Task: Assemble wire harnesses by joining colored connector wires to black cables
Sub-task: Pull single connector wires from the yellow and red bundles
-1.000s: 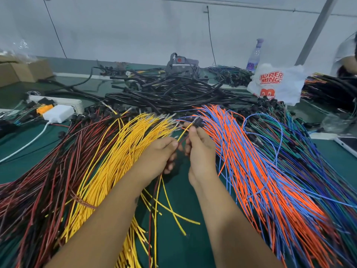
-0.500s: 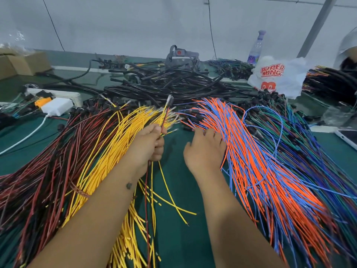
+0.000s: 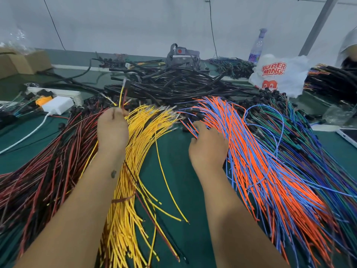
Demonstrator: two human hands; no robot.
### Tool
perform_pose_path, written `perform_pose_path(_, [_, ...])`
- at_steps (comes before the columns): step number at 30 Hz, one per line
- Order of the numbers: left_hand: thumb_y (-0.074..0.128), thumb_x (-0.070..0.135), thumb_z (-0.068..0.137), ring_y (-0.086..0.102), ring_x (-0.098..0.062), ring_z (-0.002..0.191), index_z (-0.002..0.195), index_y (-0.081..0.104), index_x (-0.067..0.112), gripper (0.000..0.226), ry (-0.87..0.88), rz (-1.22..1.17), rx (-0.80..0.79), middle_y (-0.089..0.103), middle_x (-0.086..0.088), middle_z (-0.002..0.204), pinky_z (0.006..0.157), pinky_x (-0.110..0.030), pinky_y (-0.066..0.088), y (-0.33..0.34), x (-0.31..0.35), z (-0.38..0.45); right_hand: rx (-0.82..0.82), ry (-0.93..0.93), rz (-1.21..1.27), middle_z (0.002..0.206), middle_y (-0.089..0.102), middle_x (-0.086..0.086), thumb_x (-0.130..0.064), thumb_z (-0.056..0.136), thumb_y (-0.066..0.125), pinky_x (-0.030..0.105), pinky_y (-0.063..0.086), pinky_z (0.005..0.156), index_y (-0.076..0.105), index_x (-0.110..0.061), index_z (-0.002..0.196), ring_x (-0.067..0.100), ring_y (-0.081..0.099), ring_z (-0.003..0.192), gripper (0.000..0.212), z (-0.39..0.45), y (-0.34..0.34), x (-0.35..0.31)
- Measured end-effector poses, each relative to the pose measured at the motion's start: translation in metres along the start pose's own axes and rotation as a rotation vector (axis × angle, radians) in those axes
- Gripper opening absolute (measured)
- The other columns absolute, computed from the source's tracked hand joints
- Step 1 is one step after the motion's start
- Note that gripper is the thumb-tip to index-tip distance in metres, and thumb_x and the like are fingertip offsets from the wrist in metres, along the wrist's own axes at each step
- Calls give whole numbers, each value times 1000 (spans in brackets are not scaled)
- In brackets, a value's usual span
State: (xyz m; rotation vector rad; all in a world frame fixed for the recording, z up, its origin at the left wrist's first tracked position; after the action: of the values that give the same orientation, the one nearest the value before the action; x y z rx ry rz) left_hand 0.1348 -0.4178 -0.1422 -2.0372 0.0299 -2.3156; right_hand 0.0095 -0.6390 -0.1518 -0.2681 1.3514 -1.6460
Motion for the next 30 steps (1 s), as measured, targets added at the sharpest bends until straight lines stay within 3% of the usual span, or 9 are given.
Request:
perform_pose_path(4, [36,17,101,24,-8,39,79,55,19,29,-112,-102,-61,34,9,46,40,-20,19,20,-18,-11,56,-23,32,113,59,10,-15,92,49,37,36,90,50,-39,136,33,52,108,50,0,-7,-3])
perform_pose_path(8, [35,17,104,20,-5,35,83,54,16,28,-232,-292,-271,27,11,43,35,-14,15,52,-22,-23,228,2,134,112,60,12,-14,94,50,38,30,89,56,-22,133,34,49,110,40,-1,-26,-2])
perform_pose_path(11, [38,21,104,20,-4,36,85,56,16,27,-246,-316,-368,26,10,45,34,-15,15,61,-22,-29,296,-33,309,95,62,17,-10,95,50,39,31,77,67,-8,99,36,53,93,18,-2,-33,-6])
perform_pose_path(13, [38,19,104,20,-4,36,83,56,16,28,-235,-333,-395,27,10,45,35,-15,14,63,-20,-32,271,-59,405,79,62,15,-13,97,49,37,25,64,56,-13,76,33,49,74,22,-6,-30,-12])
perform_pose_path(17, [38,18,104,28,-6,39,79,54,16,29,-155,-369,-396,36,8,46,37,-15,22,67,-12,-36,129,-15,747,63,62,7,-20,100,47,35,36,61,59,-8,79,21,50,58,27,-15,-14,-29])
perform_pose_path(20, [42,19,102,53,-8,53,83,58,18,25,-118,-376,-394,58,6,62,48,-16,41,69,-10,-40,32,42,1086,53,49,-2,-12,100,44,27,37,55,53,-13,73,10,43,50,29,-21,-3,-47])
perform_pose_path(22, [46,20,100,60,-10,61,88,61,17,20,-131,-426,-430,67,3,74,57,-20,48,72,-11,-43,-24,80,1270,54,44,-7,-8,101,41,21,37,54,52,-17,77,5,40,50,28,-25,5,-54])
perform_pose_path(26, [49,18,98,50,-13,55,95,65,13,17,-144,-459,-453,67,0,75,54,-21,43,77,-8,-48,-85,134,1329,58,48,-10,-12,101,42,21,38,57,53,-18,113,3,43,52,17,-33,16,-58])
perform_pose_path(30, [51,17,98,55,-25,80,93,70,17,20,-191,-441,-478,70,-7,85,68,-26,45,80,-7,-54,-99,129,1231,93,60,0,-14,102,43,22,43,72,48,-22,128,5,54,74,28,-37,20,-60])
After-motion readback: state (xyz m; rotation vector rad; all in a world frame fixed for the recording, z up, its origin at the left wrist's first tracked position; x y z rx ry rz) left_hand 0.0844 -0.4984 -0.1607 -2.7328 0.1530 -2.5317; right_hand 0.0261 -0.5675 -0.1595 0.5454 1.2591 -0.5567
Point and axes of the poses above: each hand's wrist, its own z-axis towards the middle knuckle, its own y-axis out of the palm, x = y × z, the point moved 9 cm from there along z, towards the middle knuckle
